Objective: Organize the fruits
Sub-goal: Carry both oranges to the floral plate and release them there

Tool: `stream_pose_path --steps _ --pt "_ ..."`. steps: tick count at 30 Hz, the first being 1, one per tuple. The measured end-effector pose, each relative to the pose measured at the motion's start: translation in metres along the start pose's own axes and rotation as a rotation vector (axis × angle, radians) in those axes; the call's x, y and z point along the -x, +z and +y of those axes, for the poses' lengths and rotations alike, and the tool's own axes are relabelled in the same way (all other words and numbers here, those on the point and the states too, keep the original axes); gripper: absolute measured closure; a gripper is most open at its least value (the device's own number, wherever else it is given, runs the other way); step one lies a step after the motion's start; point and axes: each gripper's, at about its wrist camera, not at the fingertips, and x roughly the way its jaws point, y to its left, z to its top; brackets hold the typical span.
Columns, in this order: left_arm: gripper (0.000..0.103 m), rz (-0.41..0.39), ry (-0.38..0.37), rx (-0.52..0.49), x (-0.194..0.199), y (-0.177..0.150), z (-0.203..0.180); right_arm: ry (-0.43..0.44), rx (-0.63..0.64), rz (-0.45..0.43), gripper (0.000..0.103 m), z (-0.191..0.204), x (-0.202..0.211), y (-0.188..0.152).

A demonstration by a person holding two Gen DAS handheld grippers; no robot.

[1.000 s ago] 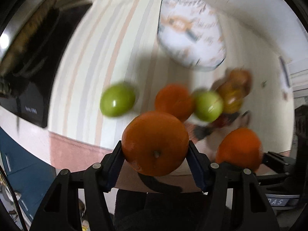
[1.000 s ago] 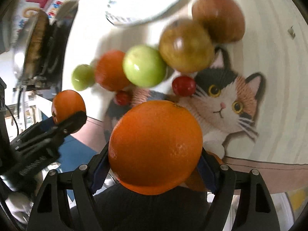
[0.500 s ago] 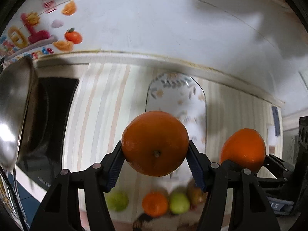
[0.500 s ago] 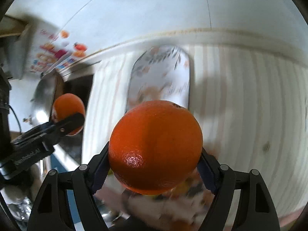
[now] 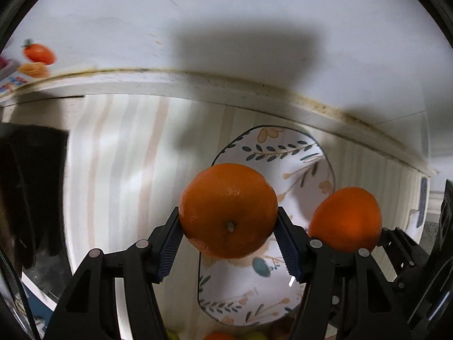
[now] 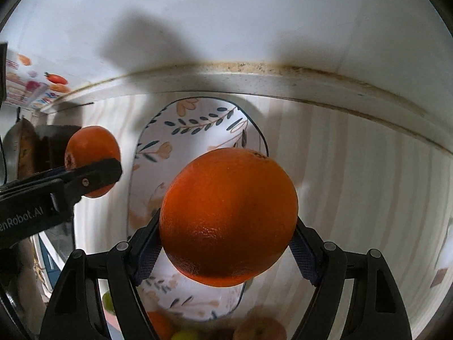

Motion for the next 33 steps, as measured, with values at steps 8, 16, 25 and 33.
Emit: stream_pose_path --steps 8,16,25,33 --pt "0.043 0.124 -0.055 0.012 -0.039 0.019 -0.002 0.002 0.021 0.051 0.02 -0.003 -0.024 0.024" --pt "0.042 0.121 0.001 -0.016 -0.044 0.02 -0.01 0.007 0.049 0.075 0.017 0.003 -0.02 0.031" --pt "0.021 0.078 0.015 -0.023 -0.029 0.014 -0.021 -0.001 0.006 0.069 0.008 -0.009 -0.012 0.026" --pt "0.019 0.025 0.012 0.005 -0.003 0.004 -0.014 0.028 -0.038 0.024 0.005 -0.031 0.013 0.018"
